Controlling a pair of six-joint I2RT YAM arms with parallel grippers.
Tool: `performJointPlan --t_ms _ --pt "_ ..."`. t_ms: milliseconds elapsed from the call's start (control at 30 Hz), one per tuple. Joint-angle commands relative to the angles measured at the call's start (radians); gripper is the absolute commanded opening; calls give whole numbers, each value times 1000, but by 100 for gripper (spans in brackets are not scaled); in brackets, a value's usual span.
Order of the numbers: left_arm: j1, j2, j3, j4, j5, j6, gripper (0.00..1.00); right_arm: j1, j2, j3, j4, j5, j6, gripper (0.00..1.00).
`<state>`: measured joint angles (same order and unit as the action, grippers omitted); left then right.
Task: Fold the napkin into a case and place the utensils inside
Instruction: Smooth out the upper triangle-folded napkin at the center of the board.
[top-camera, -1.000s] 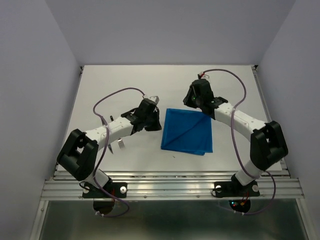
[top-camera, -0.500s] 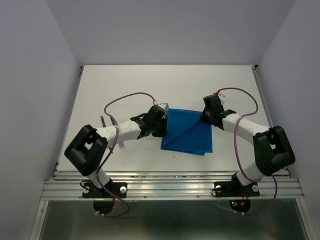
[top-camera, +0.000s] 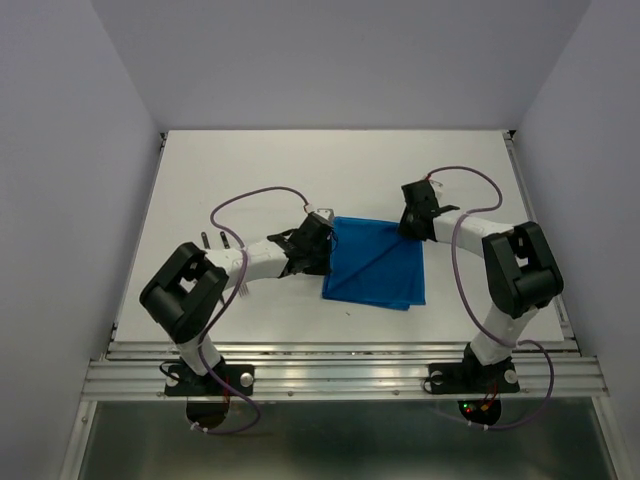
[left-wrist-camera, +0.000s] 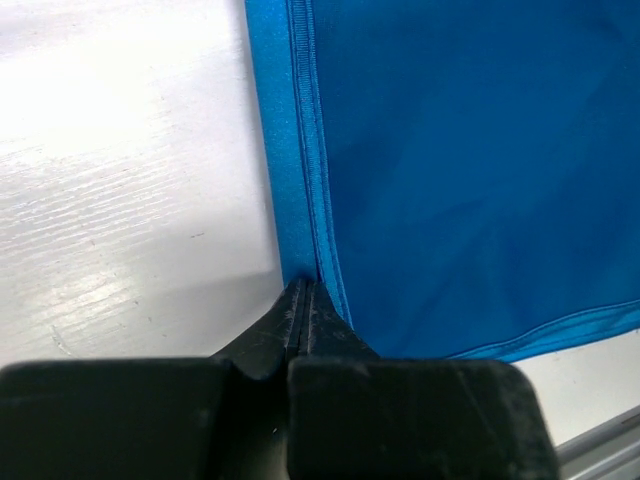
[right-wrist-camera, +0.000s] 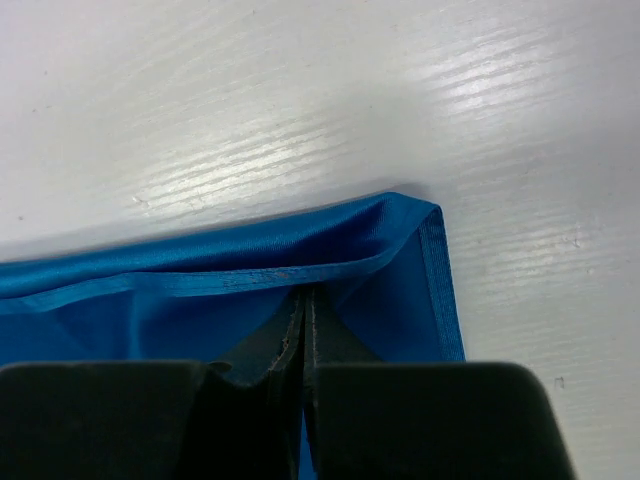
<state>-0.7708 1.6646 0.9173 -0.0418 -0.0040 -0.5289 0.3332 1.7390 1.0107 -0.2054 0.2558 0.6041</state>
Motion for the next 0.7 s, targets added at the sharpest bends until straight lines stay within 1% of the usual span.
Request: performJointPlan --t_ms 0,100,233,333,467,533,600,667 --pt "1 -5 35 -26 -45 21 0 -8 25 54 11 22 -21 2" --pt "-10 -54 43 -32 -44 33 0 -8 -4 52 3 25 -20 3" --pt "-80 -104 83 -49 -74 84 0 -8 -64 26 40 28 -15 3" --pt "-82 -108 112 -73 -44 73 0 -8 -71 40 29 17 -17 3" --pt "-82 -105 118 -110 -45 47 0 -8 -67 43 29 28 -18 2" --pt "-84 -109 104 -98 -2 62 0 -8 -64 43 26 36 -20 3" --pt "-85 -117 62 -52 105 75 0 -8 -53 42 27 48 -23 3" --pt "-85 -108 46 -13 124 73 0 -8 -36 46 29 77 -30 3"
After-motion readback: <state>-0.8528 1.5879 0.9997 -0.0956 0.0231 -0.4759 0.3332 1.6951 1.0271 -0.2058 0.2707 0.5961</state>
